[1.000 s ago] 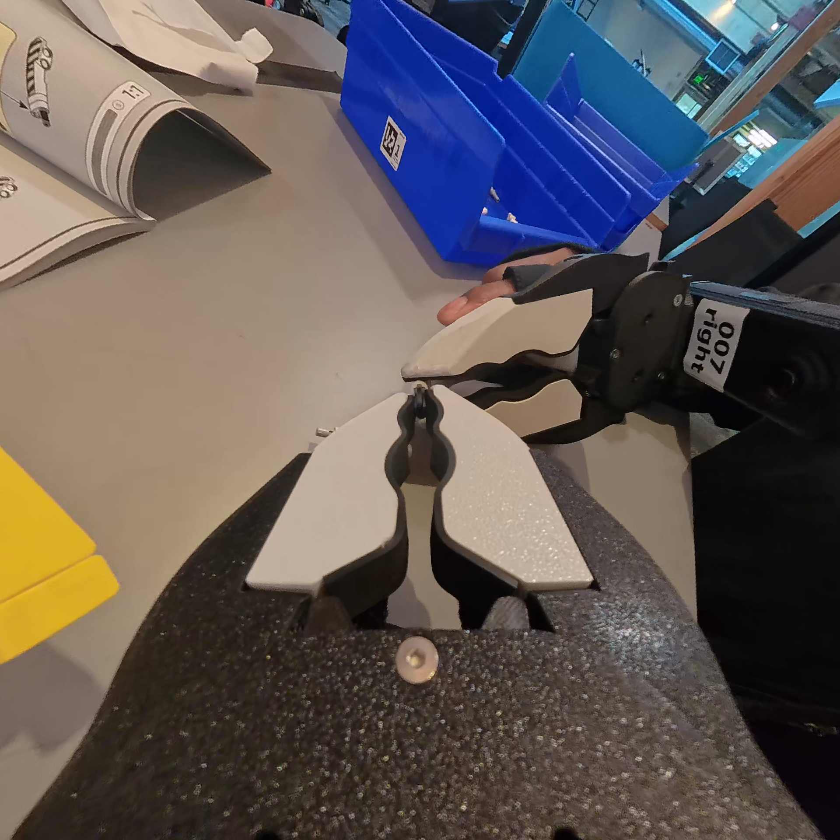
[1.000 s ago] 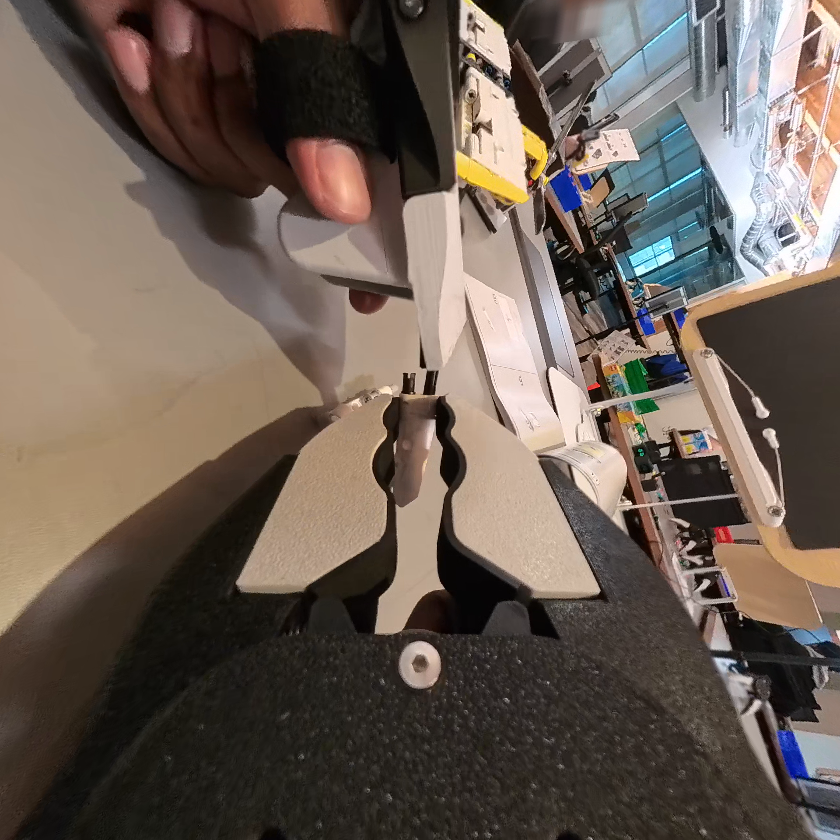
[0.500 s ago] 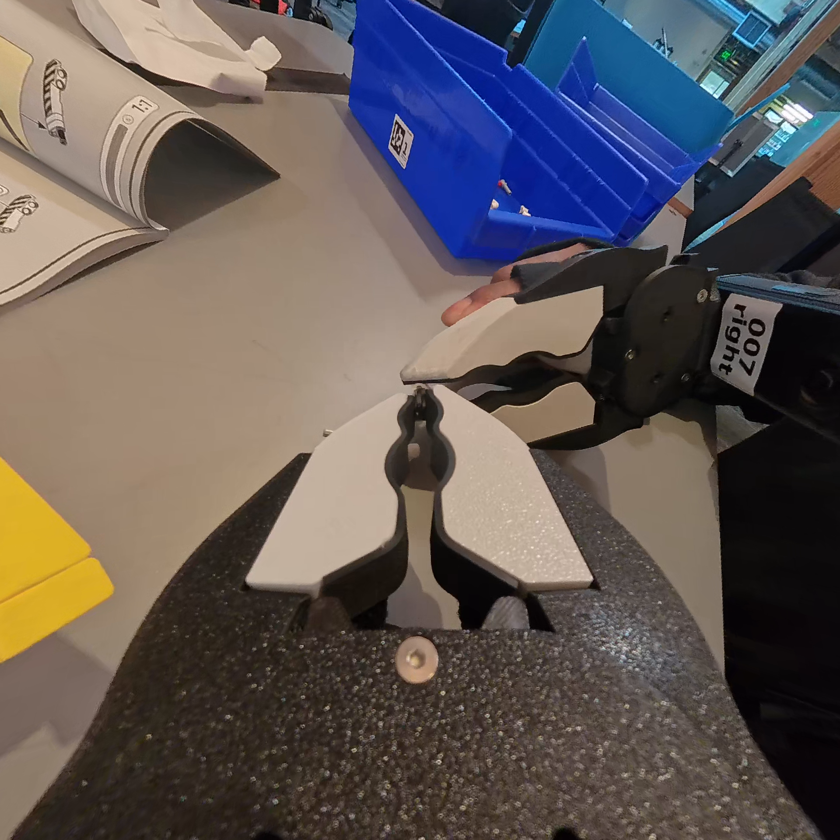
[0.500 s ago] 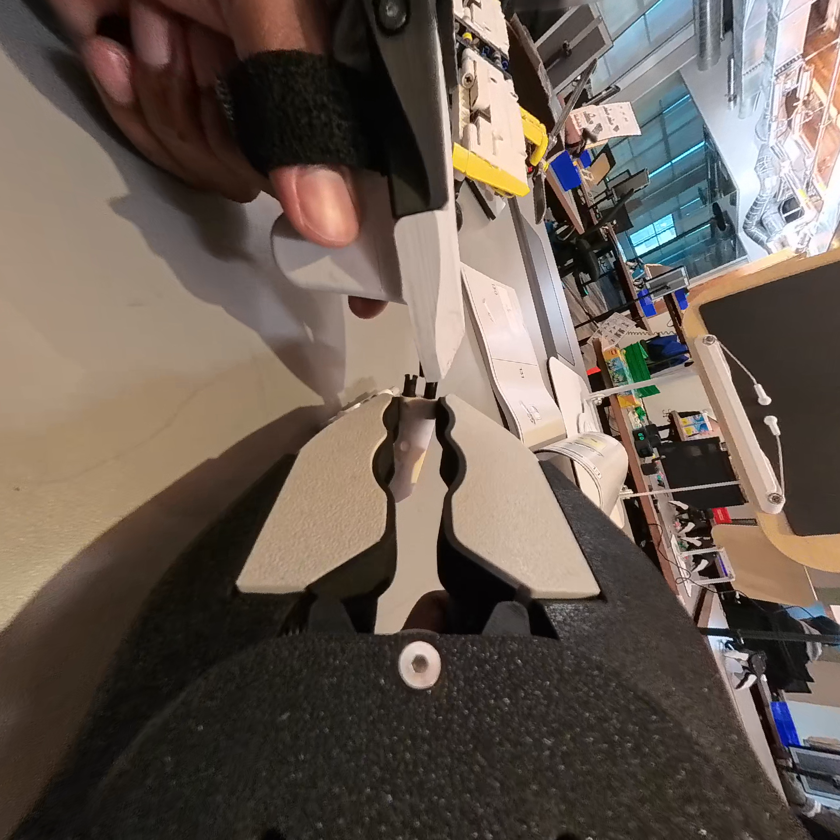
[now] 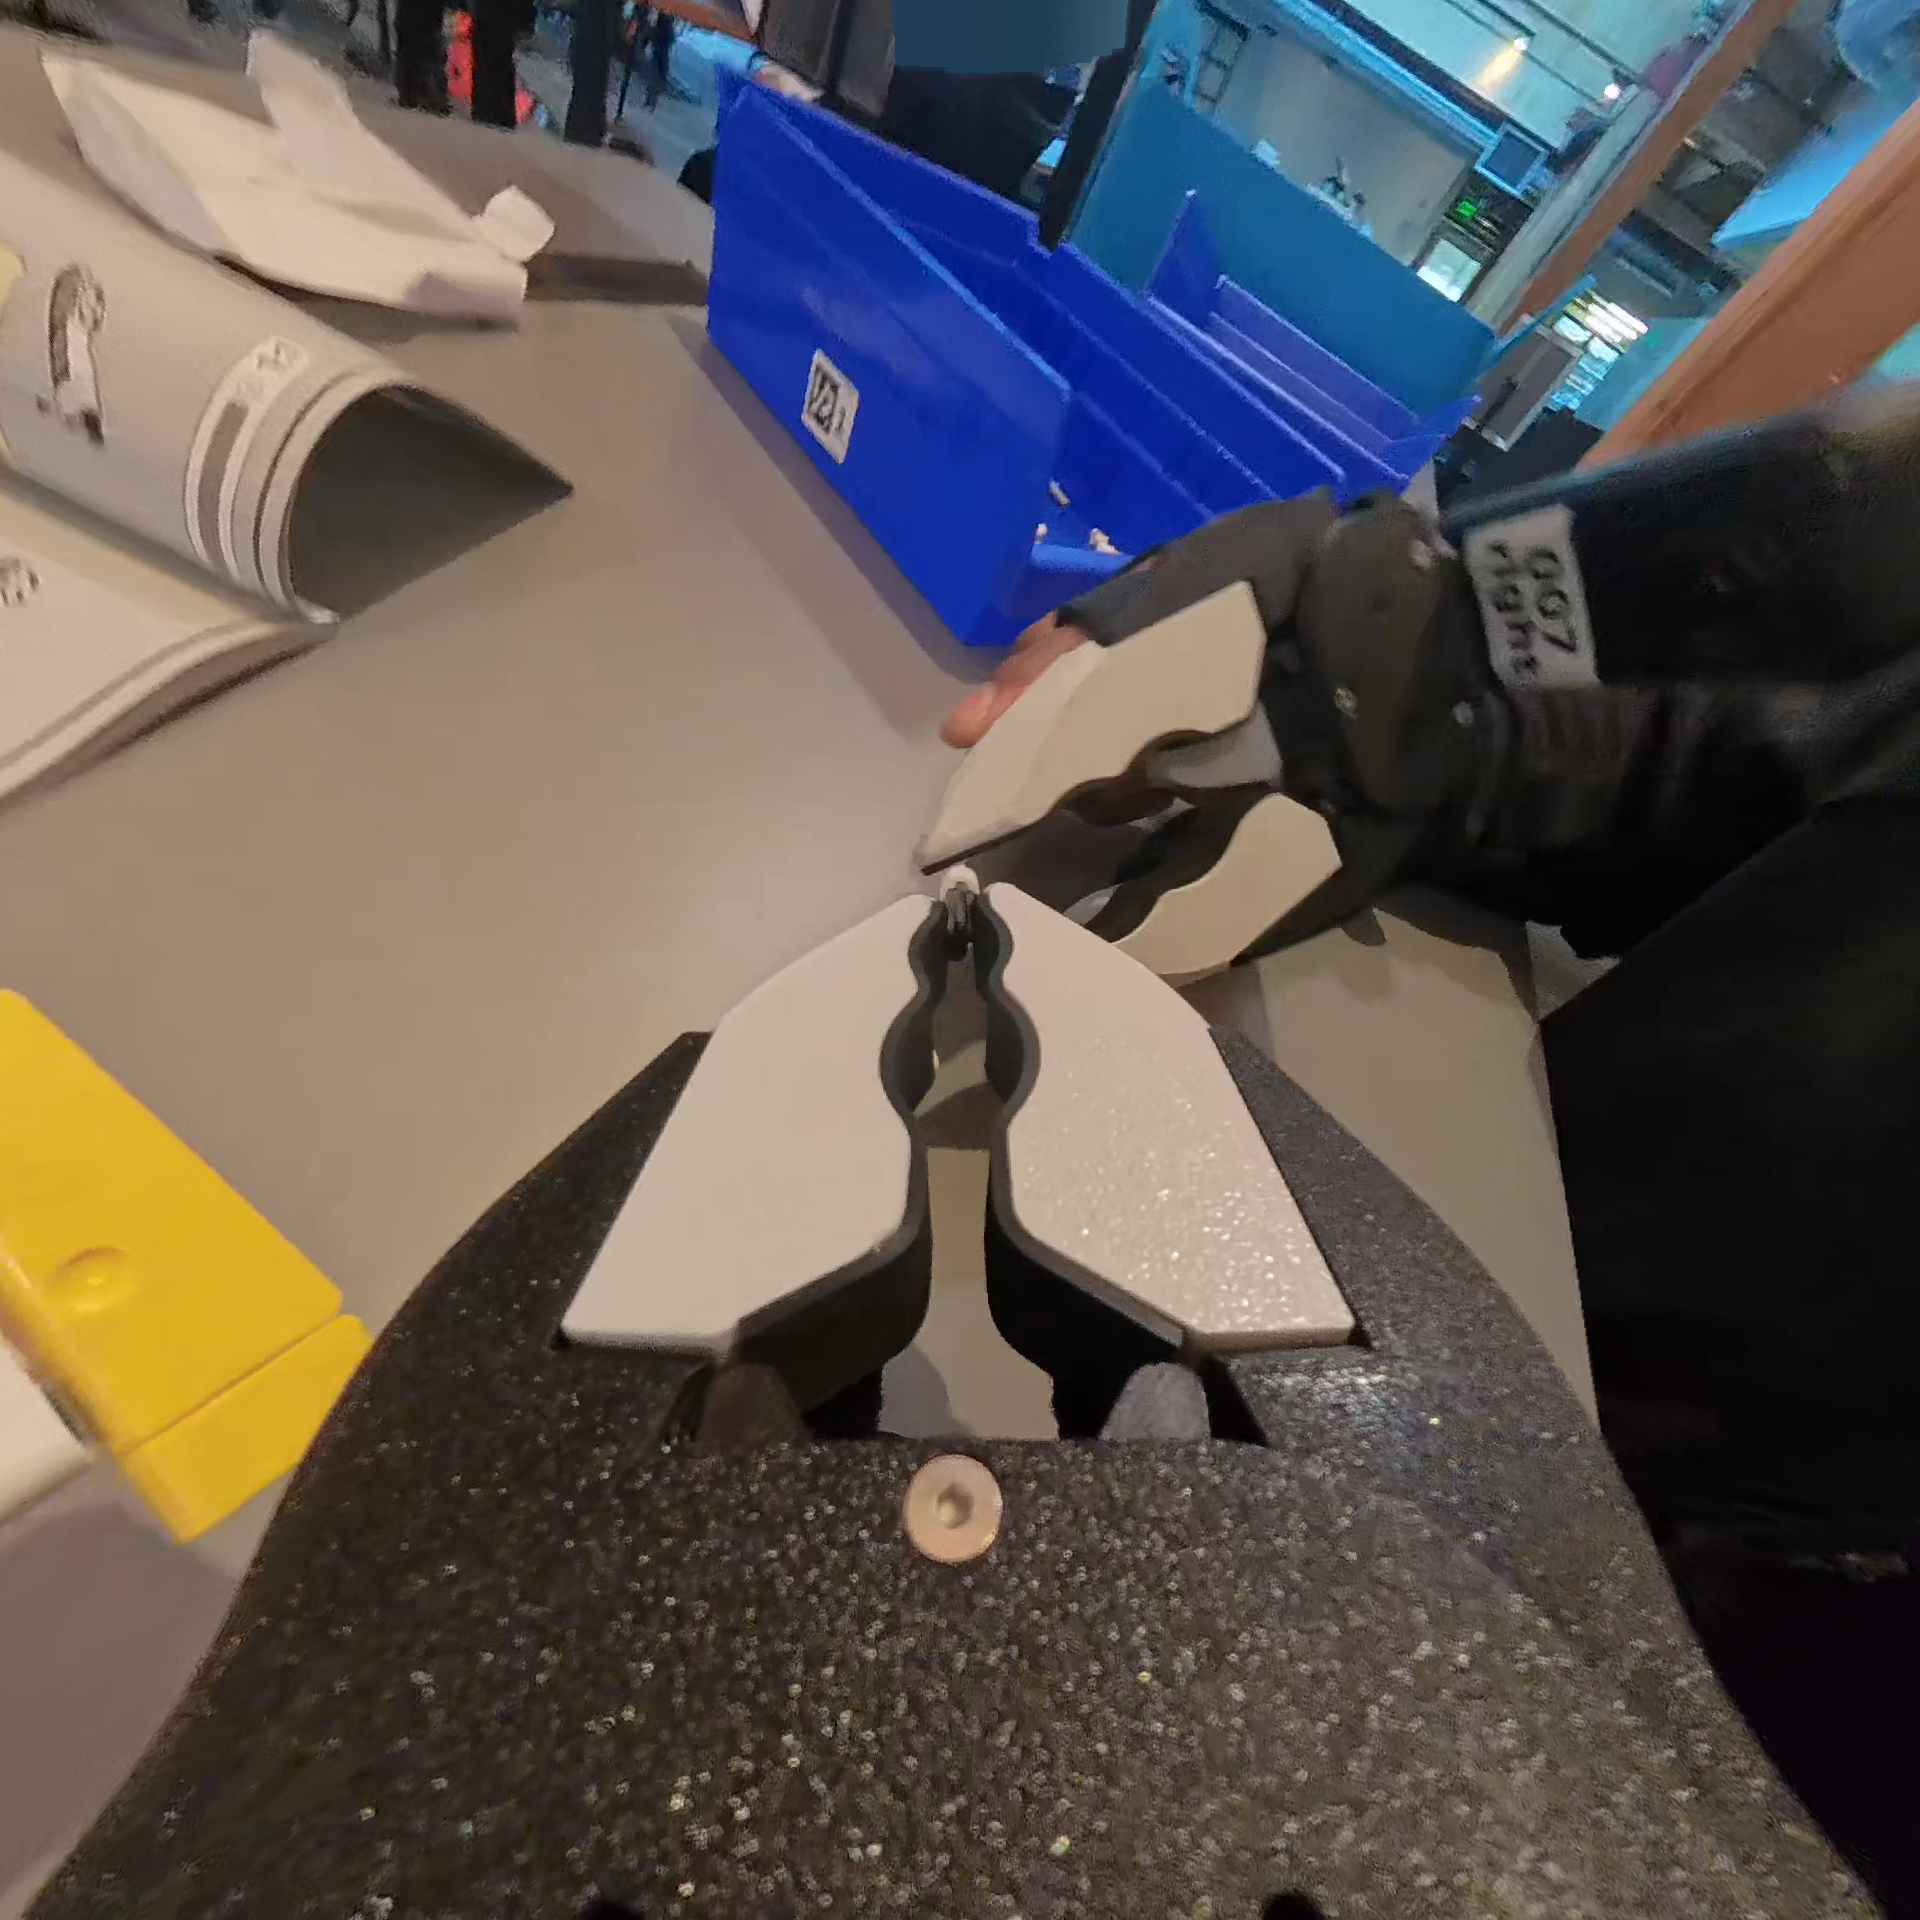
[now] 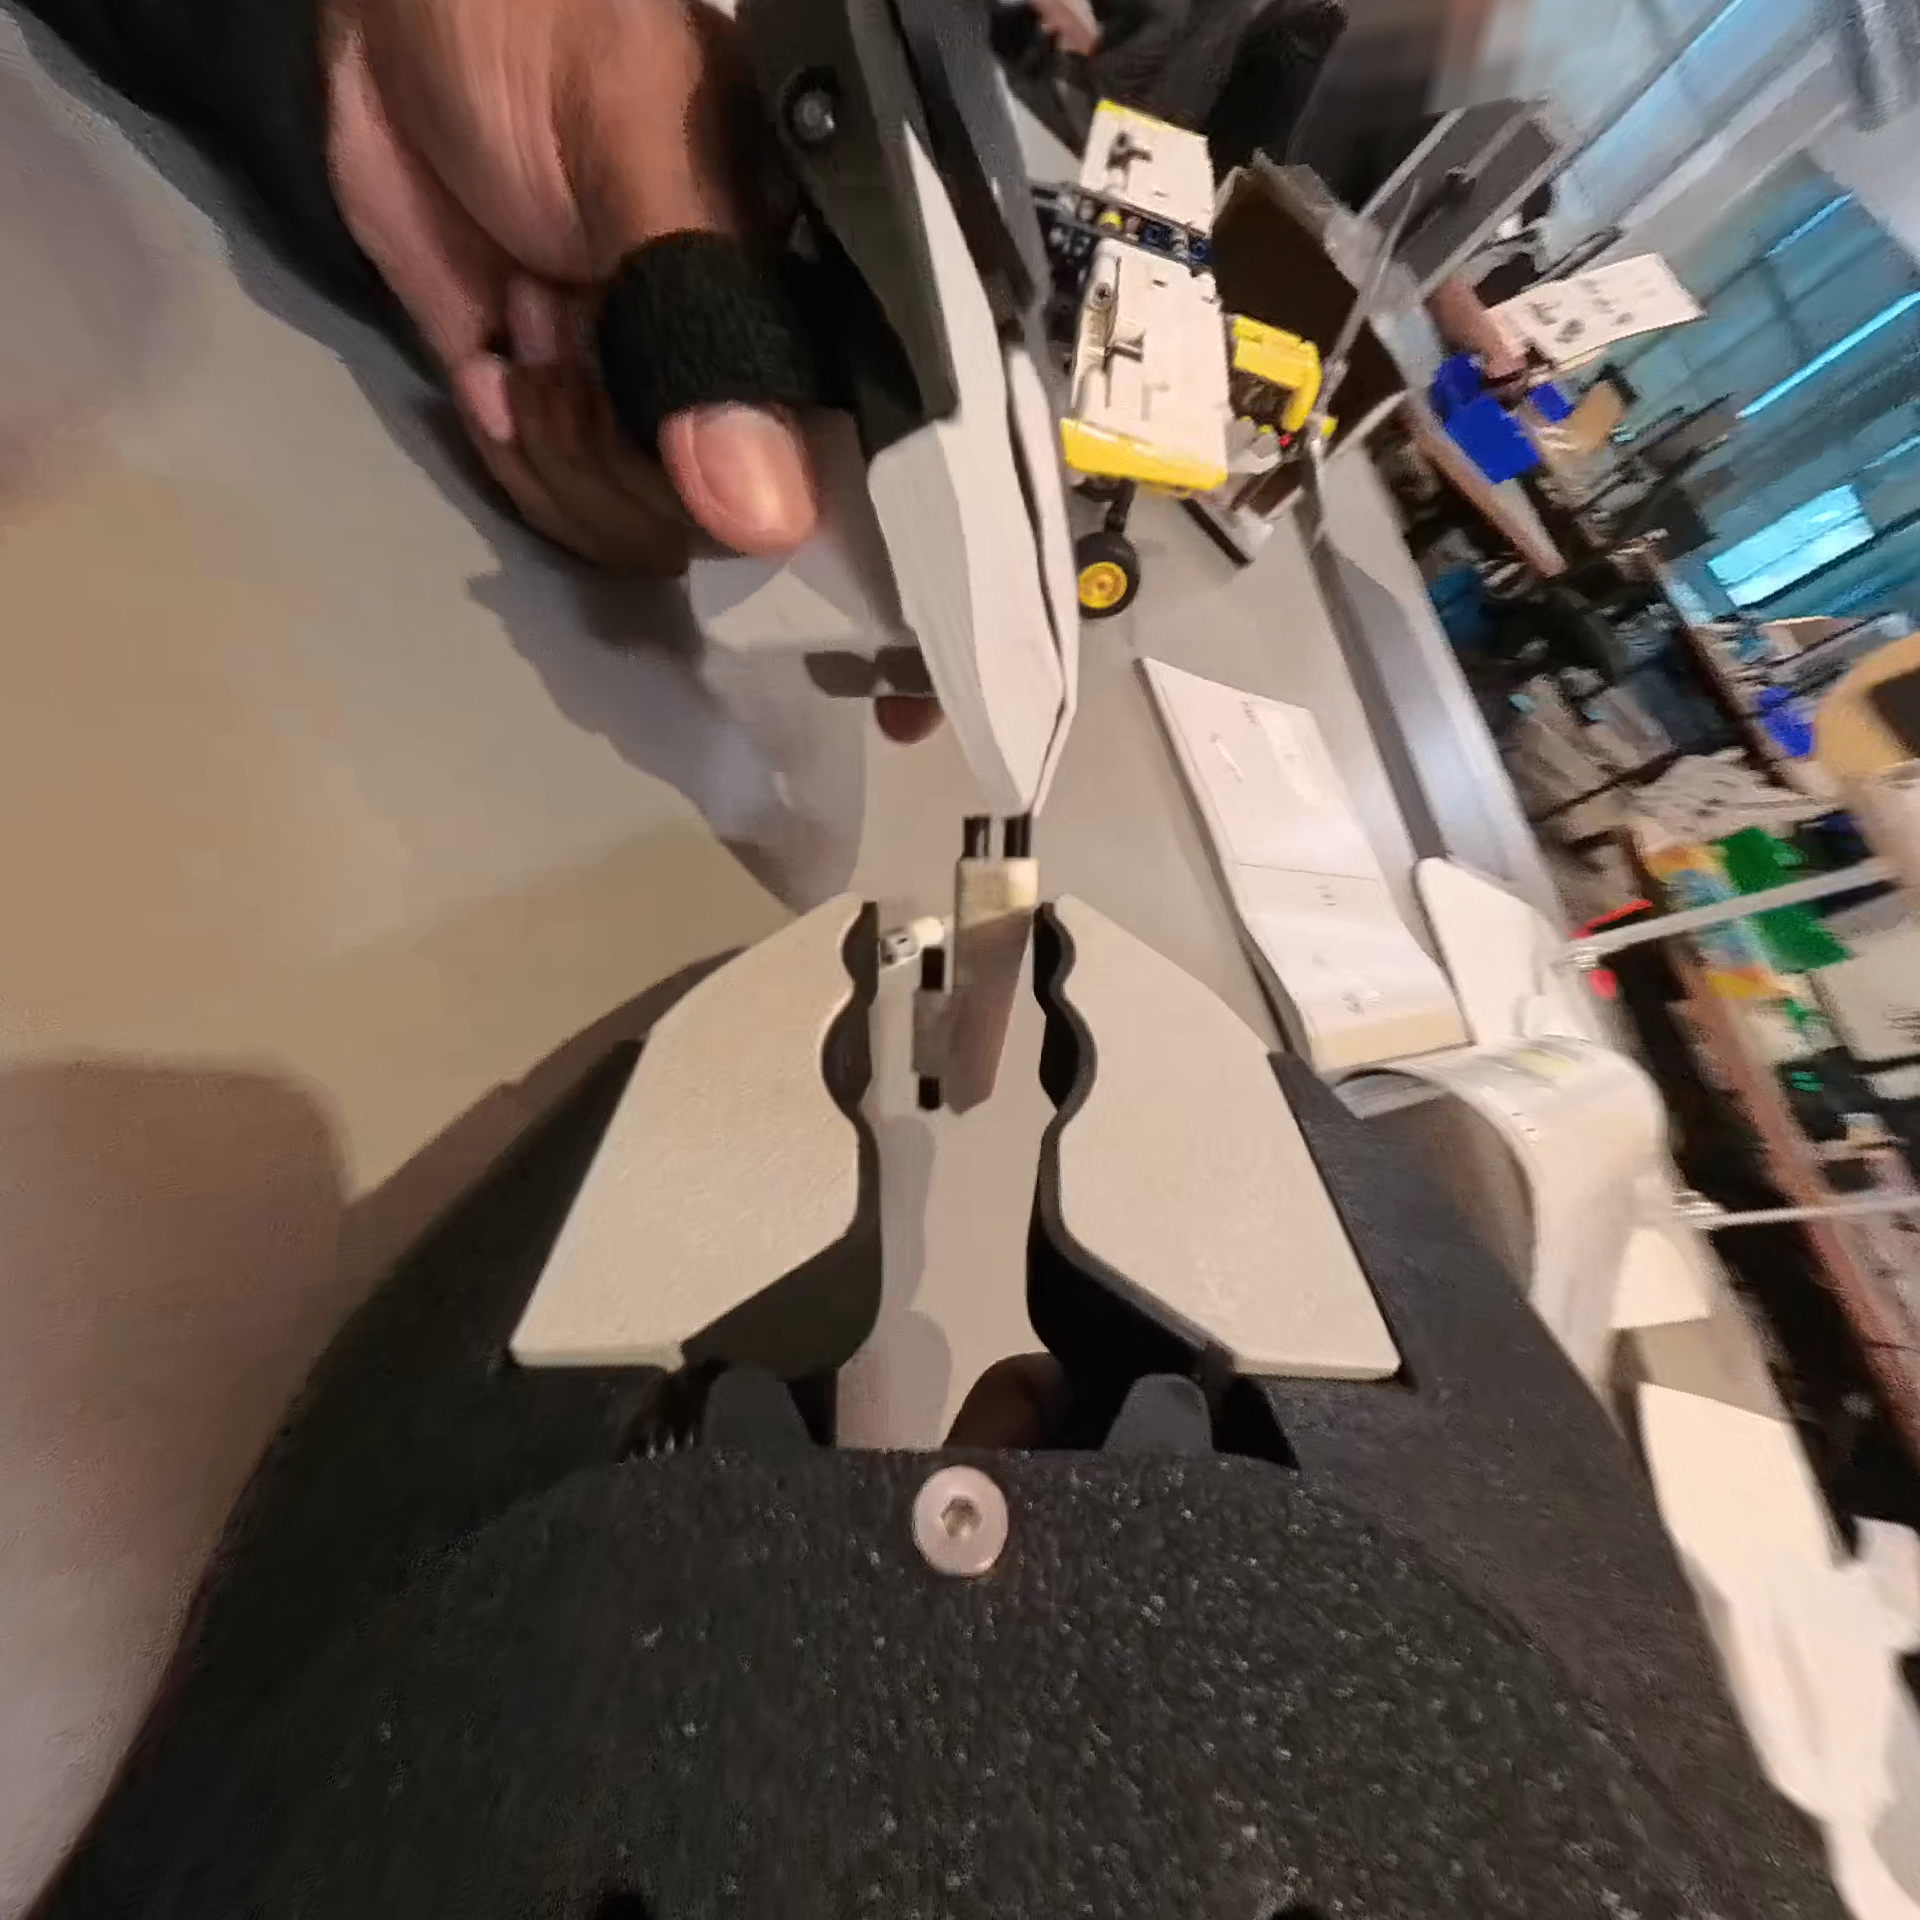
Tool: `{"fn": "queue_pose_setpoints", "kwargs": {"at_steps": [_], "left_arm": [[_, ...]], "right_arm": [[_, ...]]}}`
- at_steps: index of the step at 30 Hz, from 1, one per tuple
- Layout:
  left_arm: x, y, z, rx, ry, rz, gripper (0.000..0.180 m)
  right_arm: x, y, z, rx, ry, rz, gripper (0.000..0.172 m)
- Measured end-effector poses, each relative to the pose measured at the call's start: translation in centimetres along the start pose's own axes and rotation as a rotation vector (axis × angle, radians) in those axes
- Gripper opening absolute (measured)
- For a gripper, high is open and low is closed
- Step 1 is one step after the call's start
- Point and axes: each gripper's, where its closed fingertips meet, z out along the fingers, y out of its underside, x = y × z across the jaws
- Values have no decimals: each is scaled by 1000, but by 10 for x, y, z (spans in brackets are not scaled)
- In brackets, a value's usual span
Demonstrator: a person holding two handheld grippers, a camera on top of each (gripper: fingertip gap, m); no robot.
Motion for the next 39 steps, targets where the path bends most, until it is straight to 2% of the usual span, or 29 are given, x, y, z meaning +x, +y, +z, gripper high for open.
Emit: {"fn": "queue_pose_setpoints", "kwargs": {"at_steps": [2,5,9,12,15,21,39], "left_arm": [[3,-1,-1,-2,14,47,4],[10,3,0,-19,56,135,4],[16,8,2,-35,81,260,4],[22,12,3,-45,97,345,4],[25,15,4,-54,99,409,4],[30,19,4,-62,97,467,5],[26,23,8,-91,24,496,4]], "right_arm": [[-1,4,-4,9,-66,70,37],[-4,2,-9,45,-155,150,37],[-11,3,-10,39,-224,173,27],[-14,2,-11,39,-230,145,11],[-17,2,-11,27,-231,99,8],[-21,2,-15,3,-226,5,7],[-22,7,-7,-84,-189,19,6]]}}
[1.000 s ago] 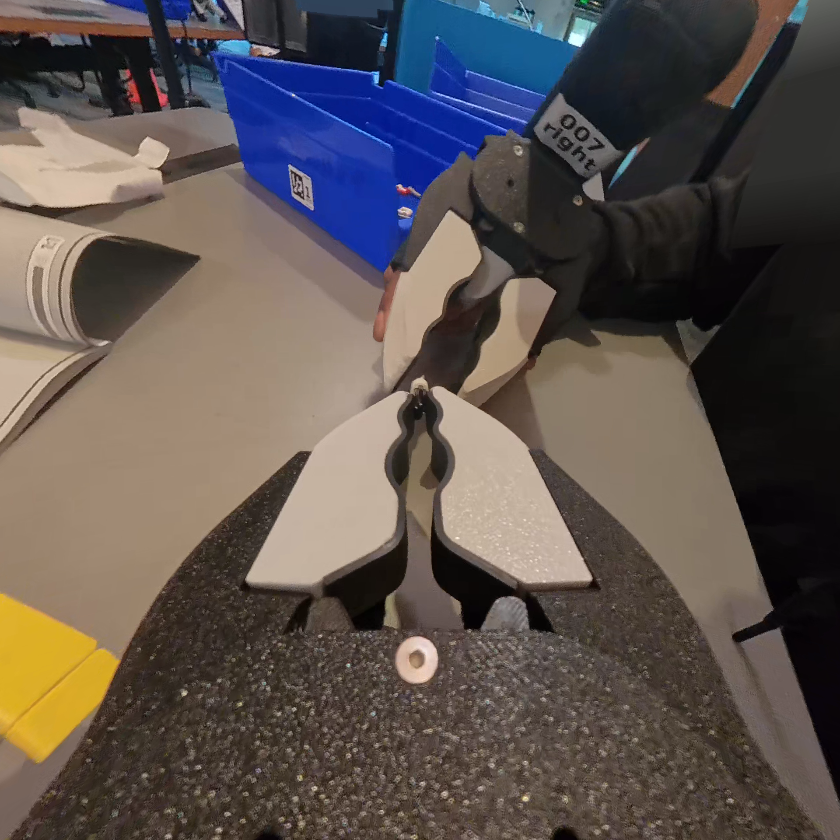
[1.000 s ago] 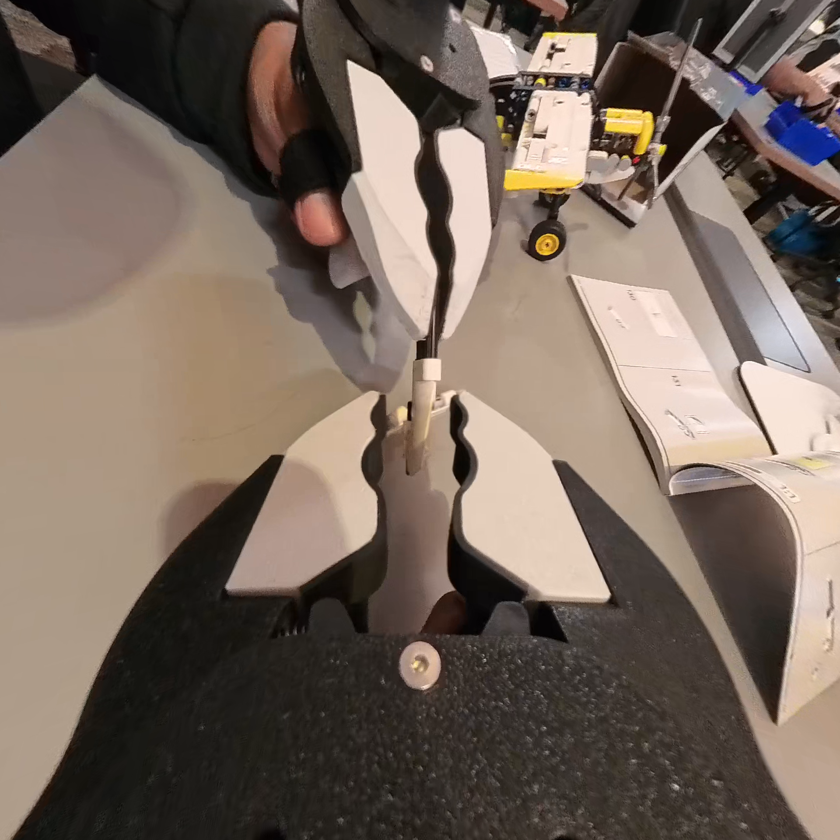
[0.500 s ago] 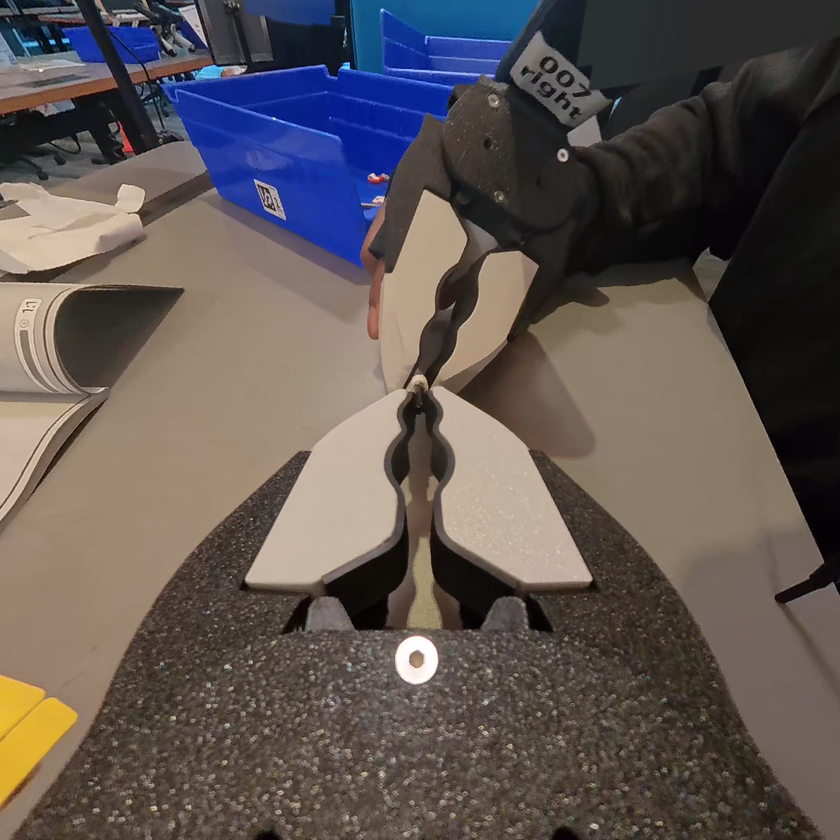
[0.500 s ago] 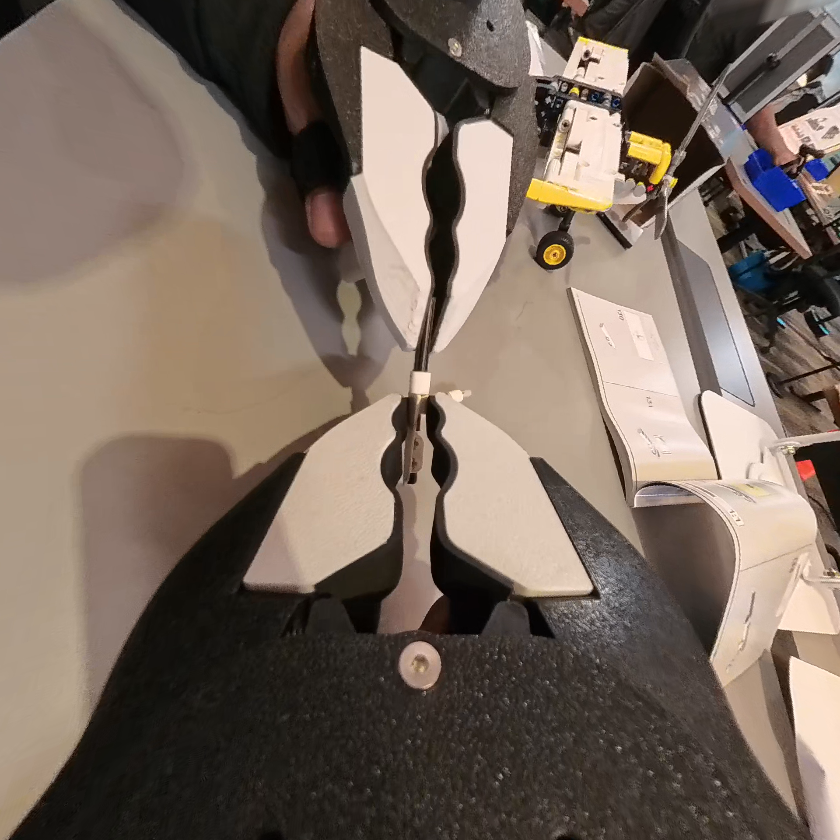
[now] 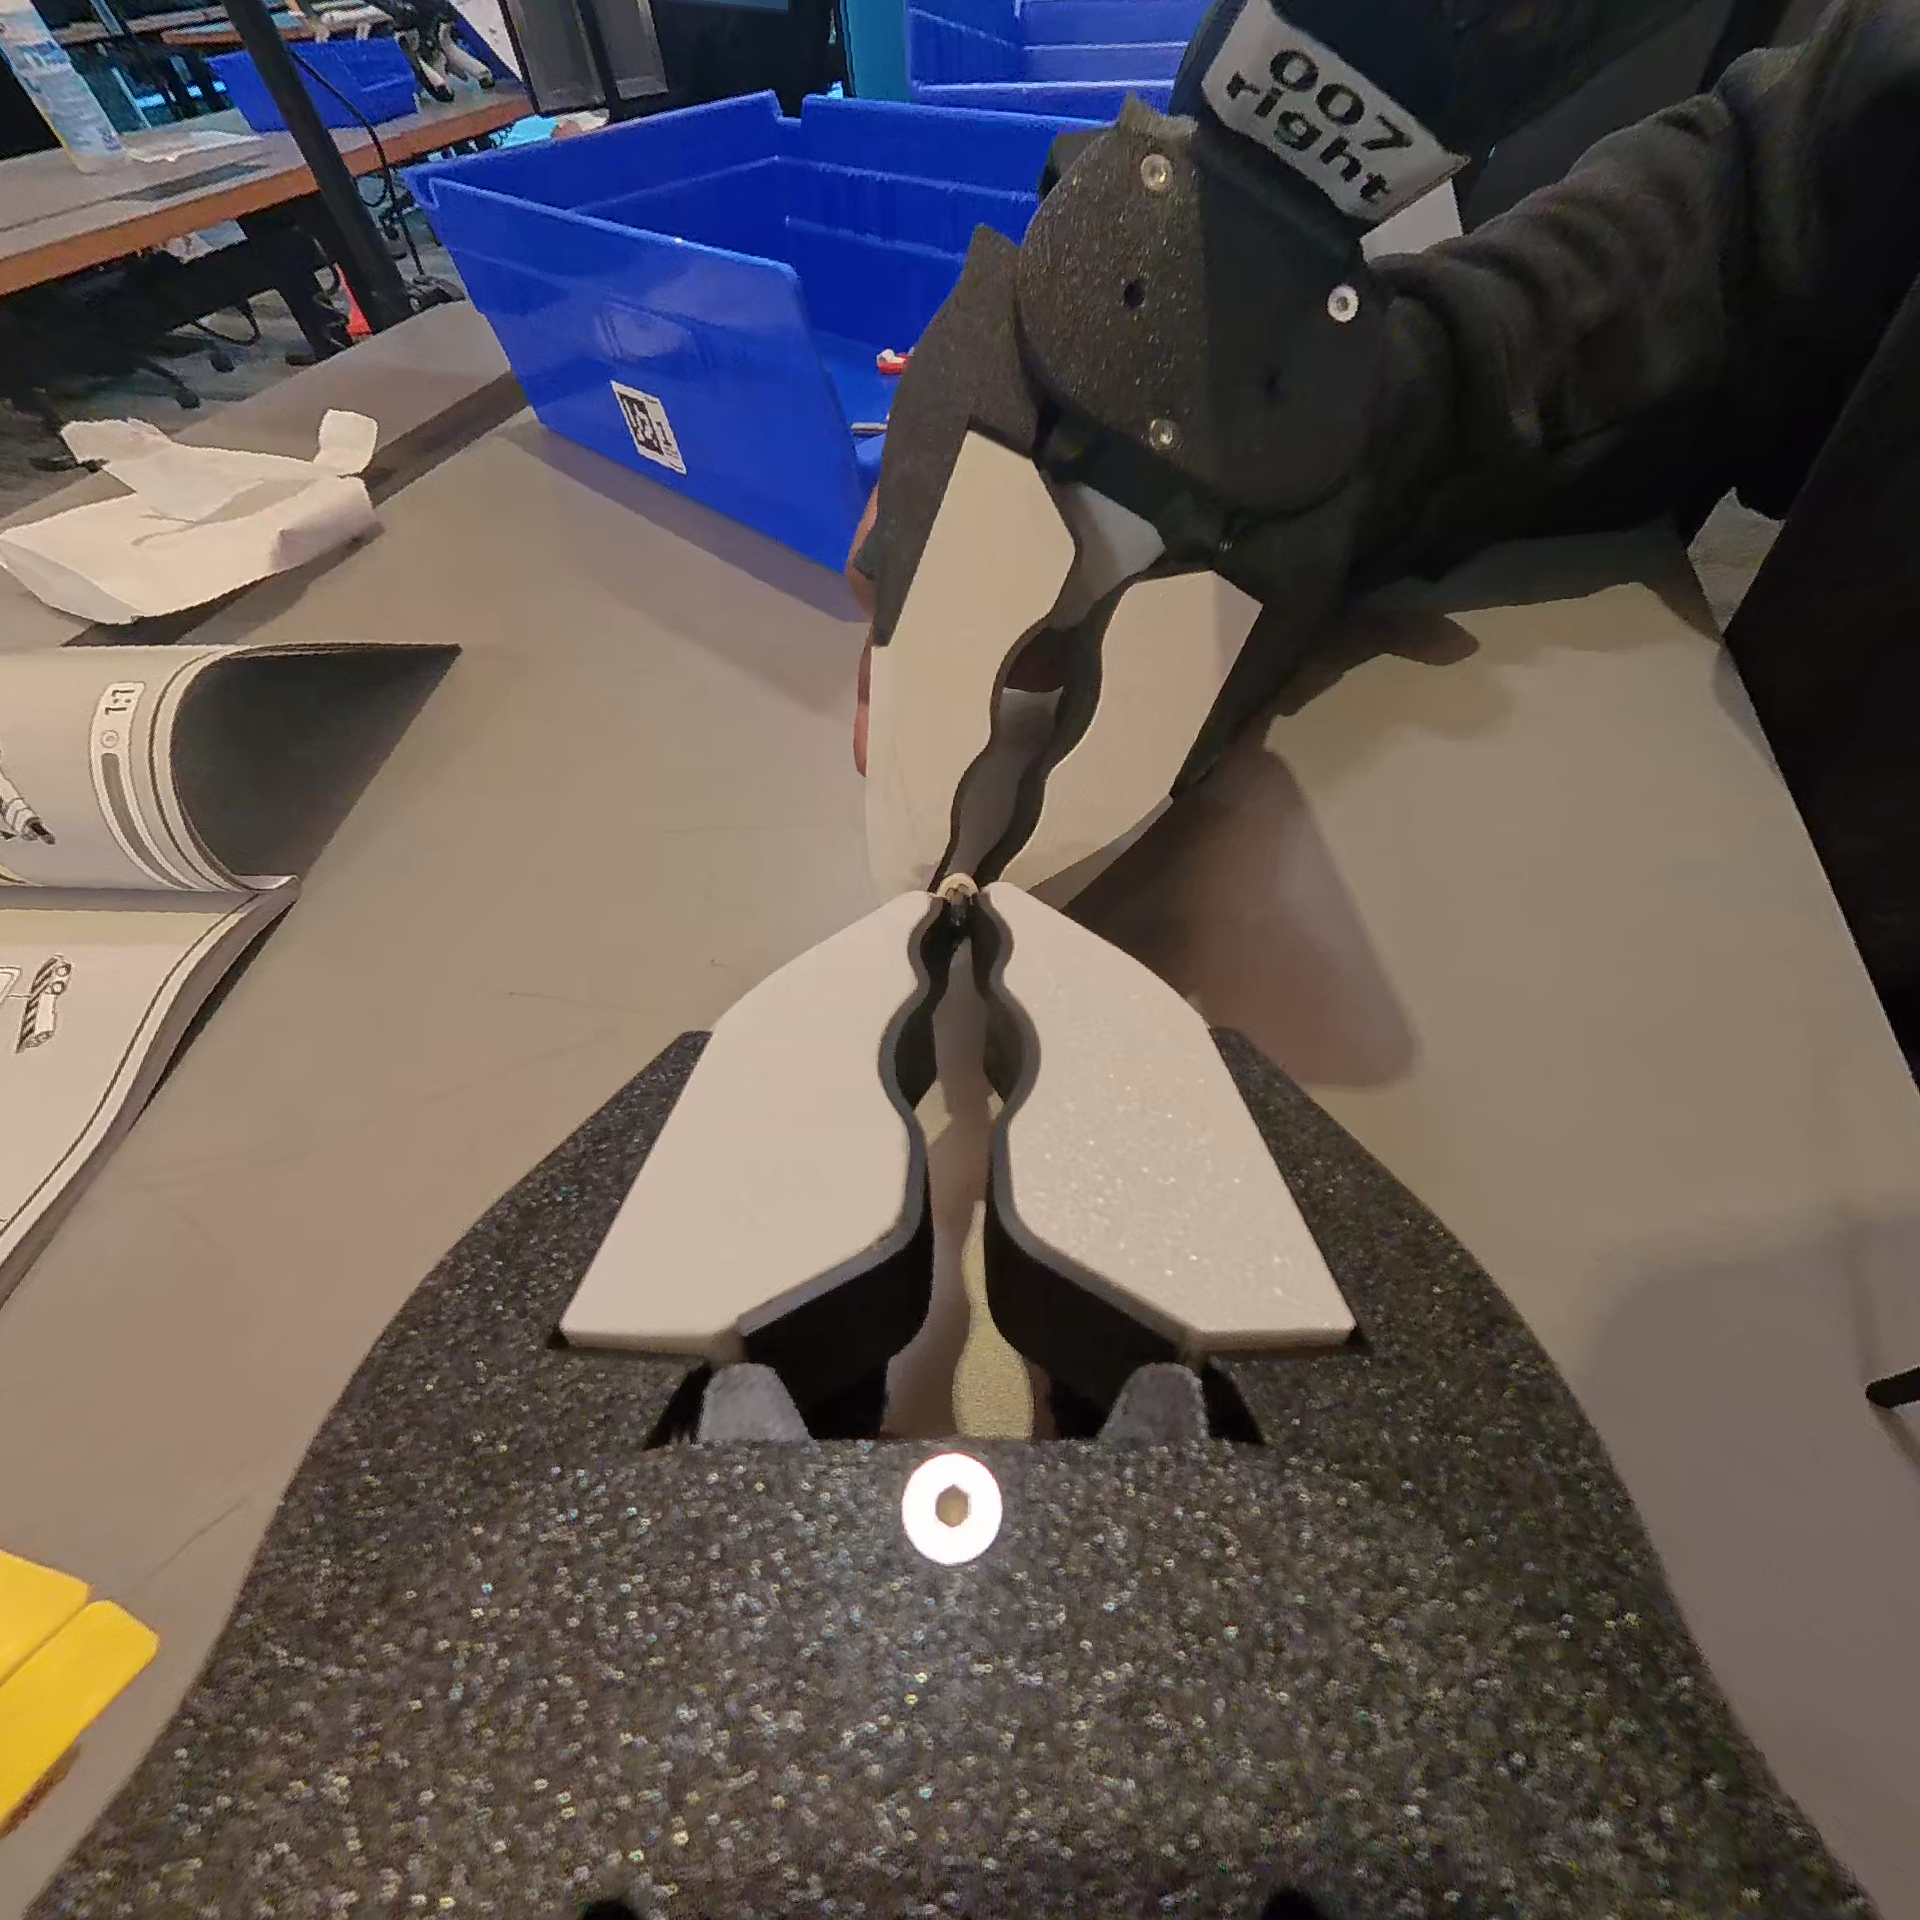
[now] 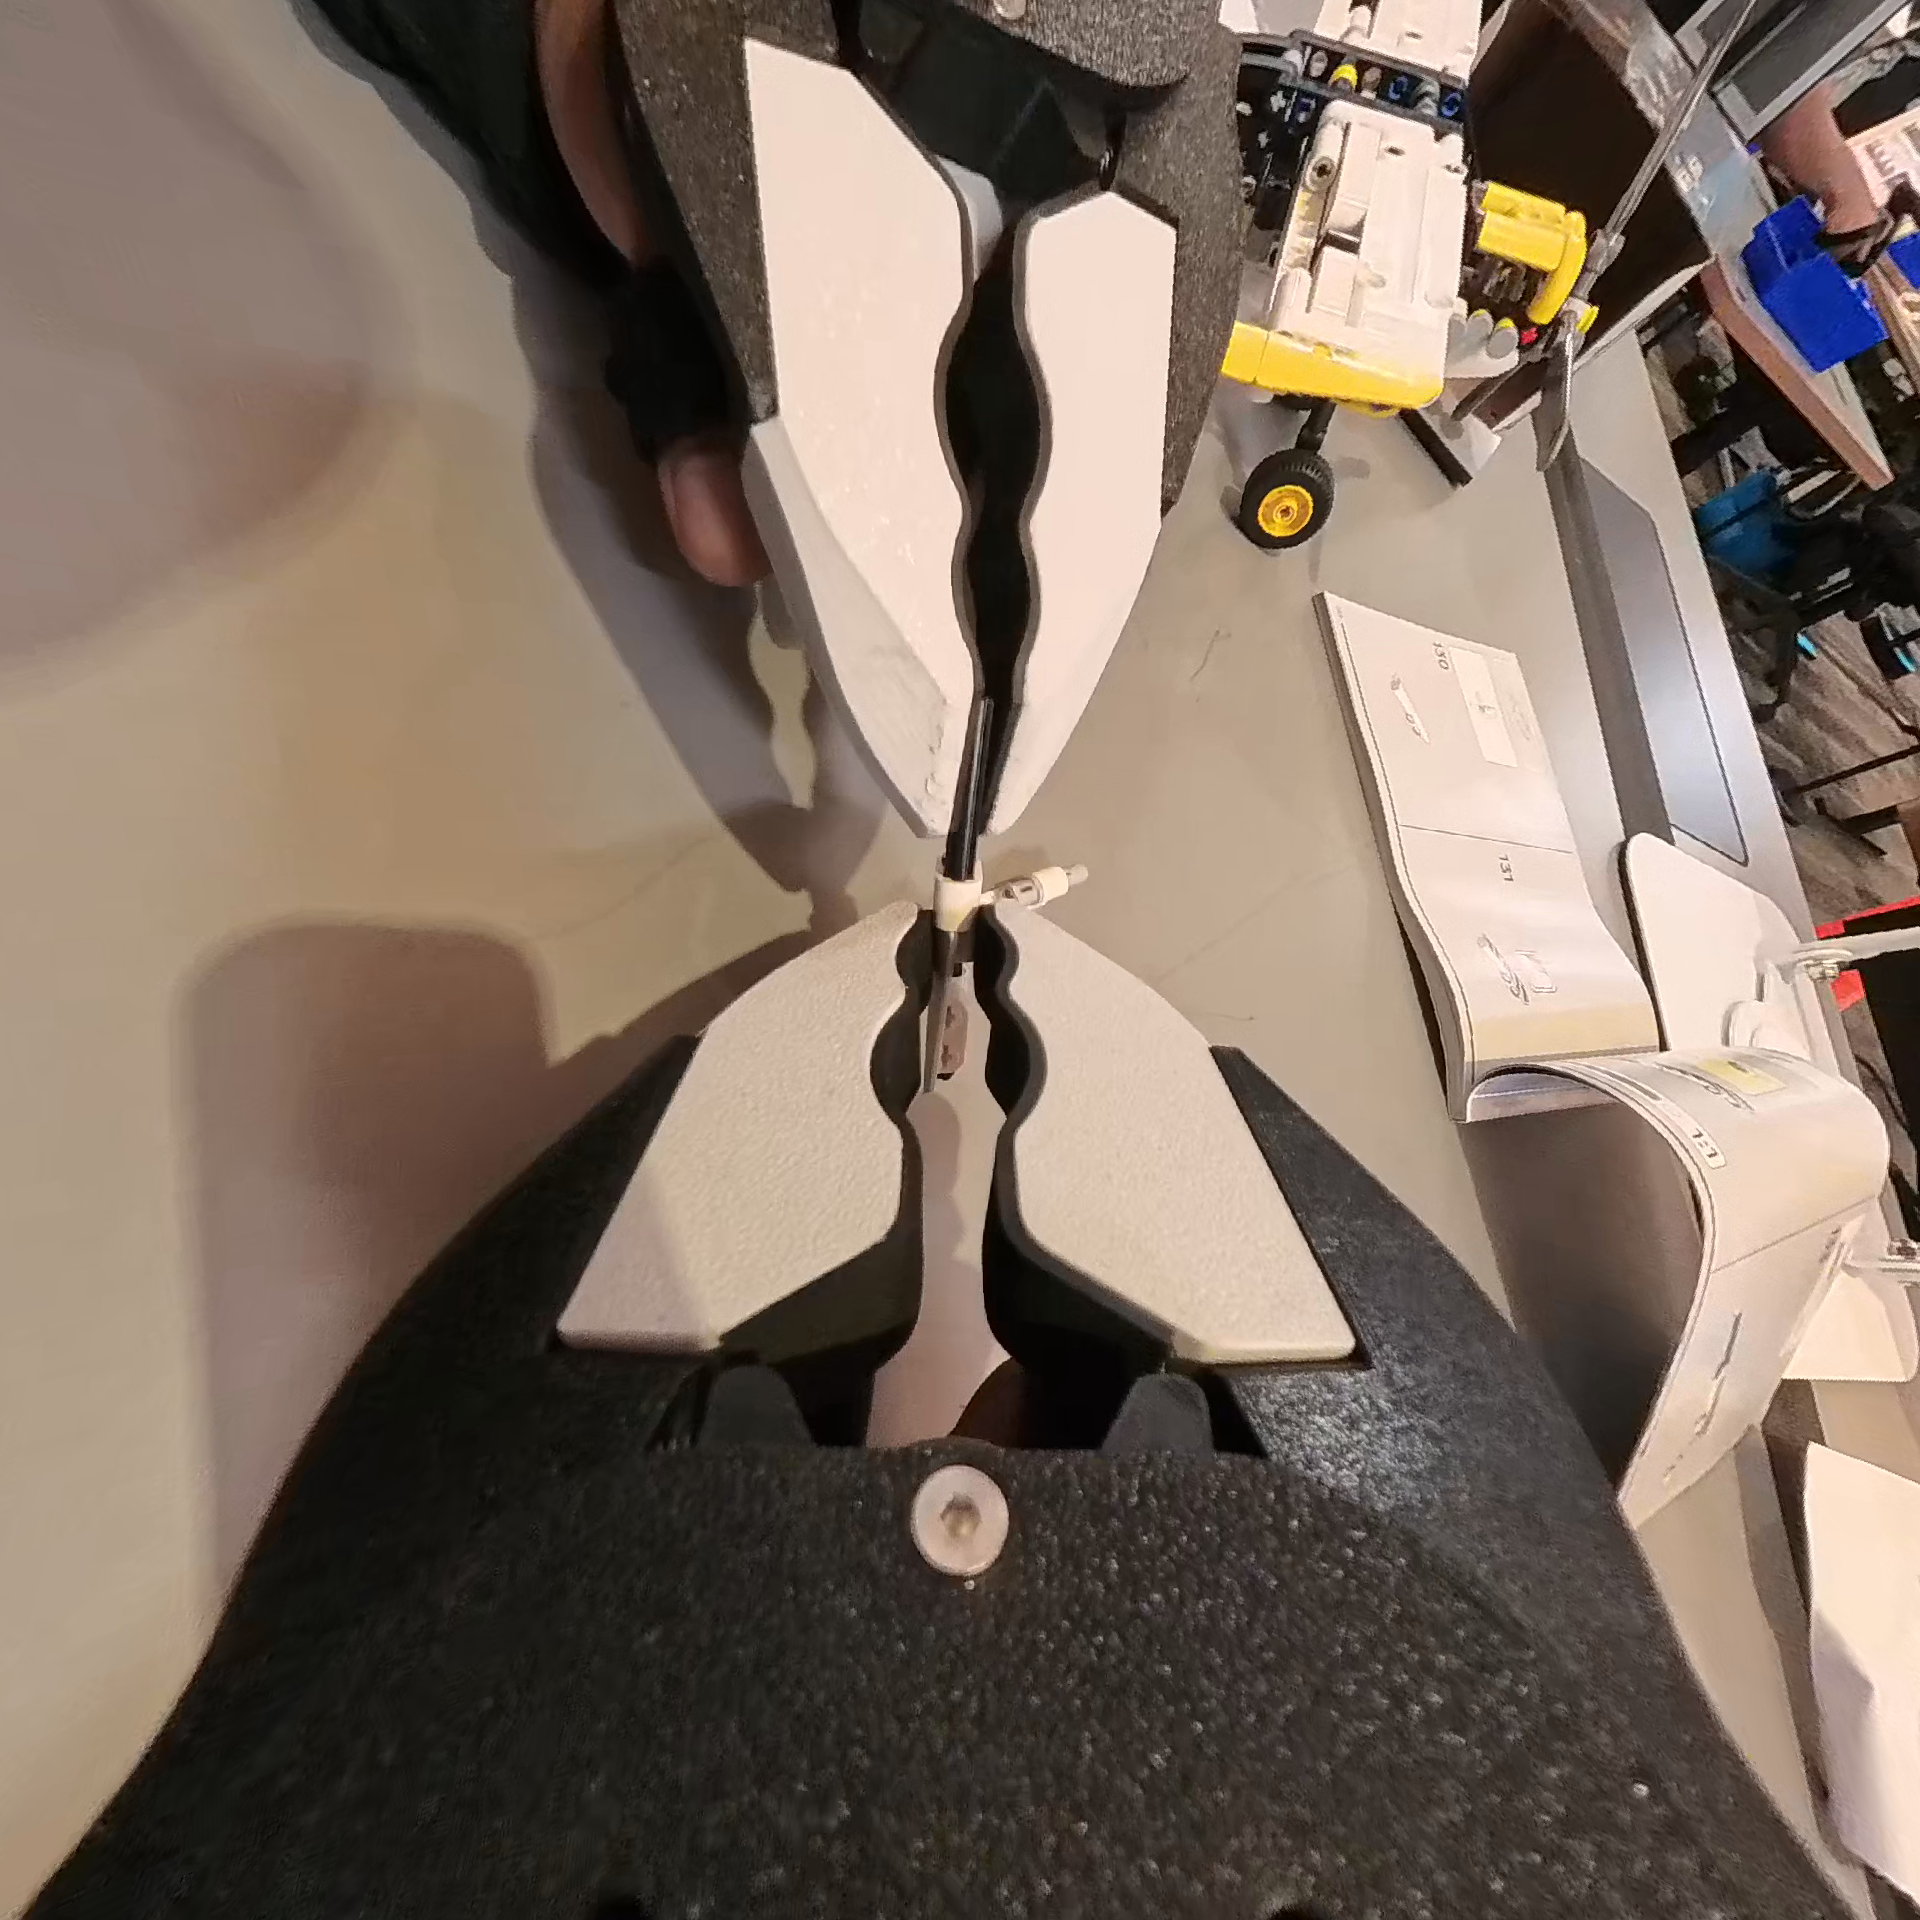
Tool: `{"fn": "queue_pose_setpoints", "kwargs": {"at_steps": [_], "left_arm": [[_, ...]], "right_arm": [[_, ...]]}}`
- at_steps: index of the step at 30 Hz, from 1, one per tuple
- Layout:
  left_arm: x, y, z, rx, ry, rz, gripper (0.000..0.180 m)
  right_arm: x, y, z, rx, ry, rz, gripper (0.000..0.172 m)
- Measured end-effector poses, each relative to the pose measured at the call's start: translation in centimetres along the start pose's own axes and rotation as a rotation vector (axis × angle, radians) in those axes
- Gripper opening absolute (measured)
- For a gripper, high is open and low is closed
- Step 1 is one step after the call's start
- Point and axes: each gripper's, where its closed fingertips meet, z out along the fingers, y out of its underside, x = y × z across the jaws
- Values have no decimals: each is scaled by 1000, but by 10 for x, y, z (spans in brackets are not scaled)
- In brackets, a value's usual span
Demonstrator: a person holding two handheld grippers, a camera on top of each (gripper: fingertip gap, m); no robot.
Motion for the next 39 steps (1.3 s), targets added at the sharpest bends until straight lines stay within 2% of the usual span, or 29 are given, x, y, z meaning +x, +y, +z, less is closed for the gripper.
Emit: {"fn": "queue_pose_setpoints", "kwargs": {"at_steps": [5,8,11,18,21,31,39], "left_arm": [[-5,-1,-2,16,38,-92,5],[-10,-7,-6,58,30,-100,24],[-16,-6,-7,48,-7,-64,32],[-26,18,-1,-125,-126,103,35],[-30,29,2,-203,-157,121,38],[-32,39,3,-273,-171,120,39],[-36,41,2,-287,-191,85,39]], "right_arm": [[1,1,2,27,-55,137,7],[5,5,-1,7,-61,186,7],[4,12,0,-21,-98,282,7],[3,24,6,-33,-166,491,7],[6,28,8,-30,-178,555,7],[7,38,13,-87,-199,646,7],[9,37,13,-58,-284,768,7]]}}
